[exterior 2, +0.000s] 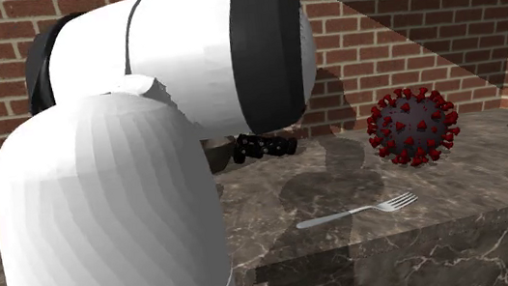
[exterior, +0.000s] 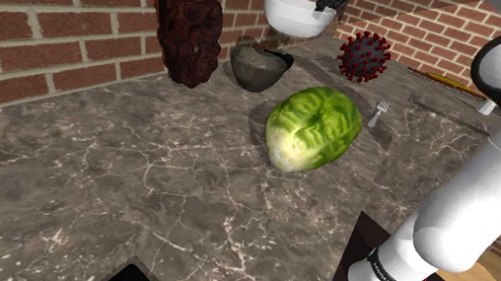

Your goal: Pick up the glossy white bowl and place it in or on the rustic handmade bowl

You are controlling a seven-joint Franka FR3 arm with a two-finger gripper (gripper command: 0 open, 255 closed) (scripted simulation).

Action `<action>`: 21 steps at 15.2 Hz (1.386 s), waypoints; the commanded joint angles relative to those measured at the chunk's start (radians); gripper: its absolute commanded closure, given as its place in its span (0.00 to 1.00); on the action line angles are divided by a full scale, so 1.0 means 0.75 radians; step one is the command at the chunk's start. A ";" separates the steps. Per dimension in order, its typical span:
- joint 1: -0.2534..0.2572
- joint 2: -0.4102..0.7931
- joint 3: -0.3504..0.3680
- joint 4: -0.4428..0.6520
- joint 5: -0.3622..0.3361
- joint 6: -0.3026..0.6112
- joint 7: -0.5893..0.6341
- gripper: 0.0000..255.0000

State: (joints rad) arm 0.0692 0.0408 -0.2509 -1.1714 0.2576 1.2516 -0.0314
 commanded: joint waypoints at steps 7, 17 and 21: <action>-0.020 0.384 0.022 0.528 0.110 -0.131 0.101 1.00; 0.063 0.149 0.024 -0.022 0.019 0.186 0.050 1.00; 0.075 0.099 0.028 -0.165 0.003 0.280 0.037 1.00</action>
State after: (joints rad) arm 0.1232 0.1235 -0.2310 -1.2695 0.2621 1.4425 -0.0013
